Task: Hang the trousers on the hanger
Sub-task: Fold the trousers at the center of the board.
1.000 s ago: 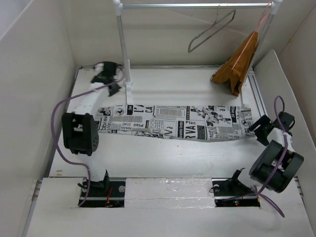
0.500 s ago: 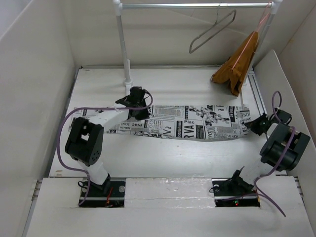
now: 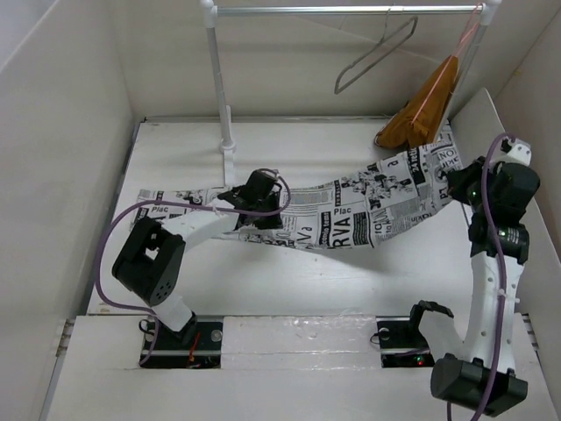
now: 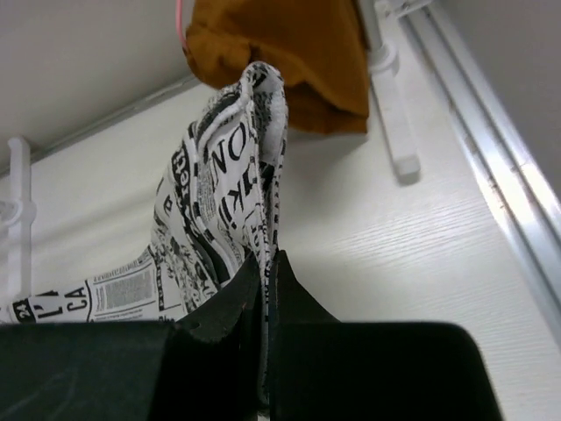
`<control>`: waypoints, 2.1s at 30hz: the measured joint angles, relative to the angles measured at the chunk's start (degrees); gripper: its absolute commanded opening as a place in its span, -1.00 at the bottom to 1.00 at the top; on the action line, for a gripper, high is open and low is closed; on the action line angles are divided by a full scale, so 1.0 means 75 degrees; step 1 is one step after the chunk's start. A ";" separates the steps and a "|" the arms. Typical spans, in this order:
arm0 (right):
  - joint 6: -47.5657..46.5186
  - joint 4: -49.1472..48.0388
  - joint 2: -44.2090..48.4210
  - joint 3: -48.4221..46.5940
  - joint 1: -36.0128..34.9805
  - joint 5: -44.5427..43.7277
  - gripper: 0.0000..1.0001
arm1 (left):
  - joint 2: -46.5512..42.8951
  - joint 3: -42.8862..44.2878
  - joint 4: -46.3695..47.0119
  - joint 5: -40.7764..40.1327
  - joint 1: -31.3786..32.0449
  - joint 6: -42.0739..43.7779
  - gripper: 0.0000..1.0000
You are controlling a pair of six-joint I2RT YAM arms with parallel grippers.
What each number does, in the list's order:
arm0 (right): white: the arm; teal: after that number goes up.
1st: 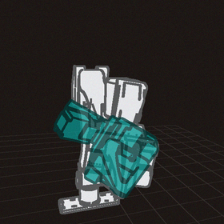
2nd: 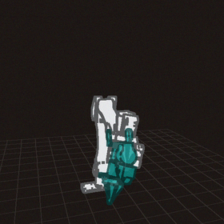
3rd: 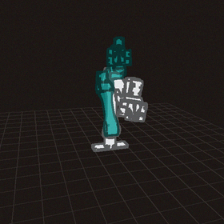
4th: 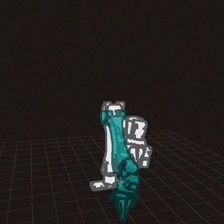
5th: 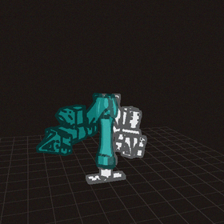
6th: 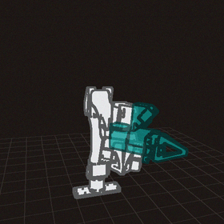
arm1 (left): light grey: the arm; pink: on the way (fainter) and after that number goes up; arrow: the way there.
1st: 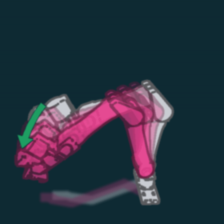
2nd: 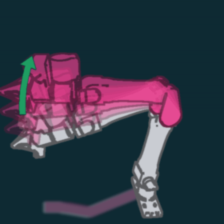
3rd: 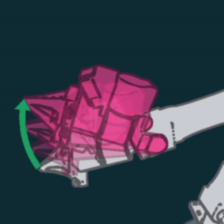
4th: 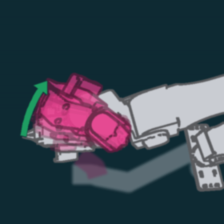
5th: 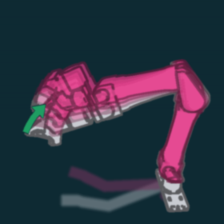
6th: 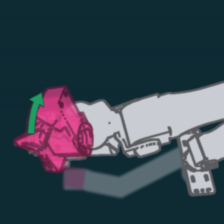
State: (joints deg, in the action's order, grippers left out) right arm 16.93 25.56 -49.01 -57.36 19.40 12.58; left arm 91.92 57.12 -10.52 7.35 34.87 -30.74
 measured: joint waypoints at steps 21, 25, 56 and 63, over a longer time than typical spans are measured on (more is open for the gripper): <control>-0.1918 0.2699 -0.1749 -0.4316 -0.2288 -0.1288 -1.00 | 0.3083 0.3019 0.0871 0.1332 0.2518 -0.0405 -1.00; -0.1504 0.2433 -0.2256 -0.4258 -0.3835 -0.1443 -1.00 | 0.2229 0.2110 0.0664 0.0796 0.1973 -0.0423 -1.00; -0.0548 0.0393 -0.7338 -0.4986 -0.8909 -0.0667 -0.97 | -0.2725 0.0592 -0.0927 -0.0778 -0.4214 -0.0370 -0.58; -0.1093 0.0300 -0.5251 -0.2739 -0.8355 -0.0624 -0.26 | -0.0997 -0.0691 -0.0364 -0.0804 -0.5001 -0.0866 -0.11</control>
State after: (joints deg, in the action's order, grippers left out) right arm 8.73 27.81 -88.40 -77.91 -43.27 7.90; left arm 84.44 51.94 -13.26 1.32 -2.63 -37.23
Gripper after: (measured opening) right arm 0.265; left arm 0.438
